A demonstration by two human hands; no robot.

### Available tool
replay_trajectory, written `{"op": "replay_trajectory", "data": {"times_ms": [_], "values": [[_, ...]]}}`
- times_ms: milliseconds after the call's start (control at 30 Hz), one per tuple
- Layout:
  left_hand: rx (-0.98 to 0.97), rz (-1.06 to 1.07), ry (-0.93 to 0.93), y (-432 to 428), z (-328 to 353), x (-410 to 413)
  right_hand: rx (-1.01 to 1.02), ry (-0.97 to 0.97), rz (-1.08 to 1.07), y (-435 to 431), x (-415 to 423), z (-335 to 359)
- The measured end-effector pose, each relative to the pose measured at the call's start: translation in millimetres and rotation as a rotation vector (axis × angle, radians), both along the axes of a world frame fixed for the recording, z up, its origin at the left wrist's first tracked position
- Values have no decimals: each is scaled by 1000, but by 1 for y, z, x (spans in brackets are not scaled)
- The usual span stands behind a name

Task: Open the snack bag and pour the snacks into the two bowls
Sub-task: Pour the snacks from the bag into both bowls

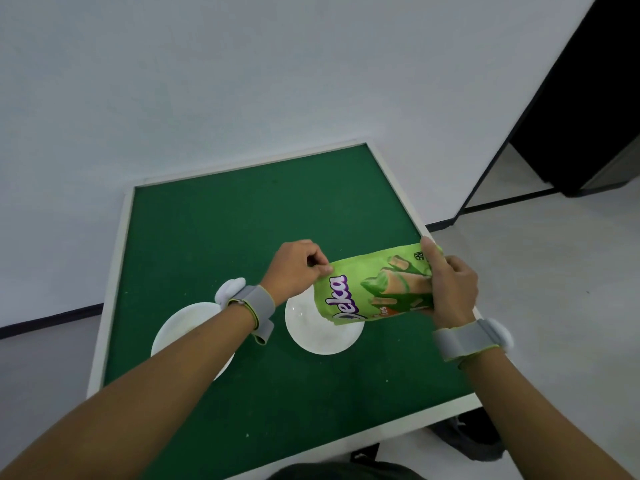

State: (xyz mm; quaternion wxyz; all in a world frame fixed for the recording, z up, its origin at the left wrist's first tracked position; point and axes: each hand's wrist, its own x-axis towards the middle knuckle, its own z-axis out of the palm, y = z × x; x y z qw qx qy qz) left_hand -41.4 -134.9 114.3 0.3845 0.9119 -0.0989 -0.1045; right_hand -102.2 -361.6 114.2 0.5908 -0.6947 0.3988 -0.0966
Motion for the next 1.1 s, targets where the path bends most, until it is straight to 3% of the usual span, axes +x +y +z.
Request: {"op": "replay_trajectory", "data": {"times_ms": [233, 500, 1100], "values": [[43, 41, 1, 15, -11, -2, -232, 3, 94, 18, 8, 14], [71, 51, 8, 23, -20, -7, -365, 2, 138, 31, 14, 21], [128, 75, -13, 30, -31, -13, -449, 19, 200, 47, 17, 28]]}}
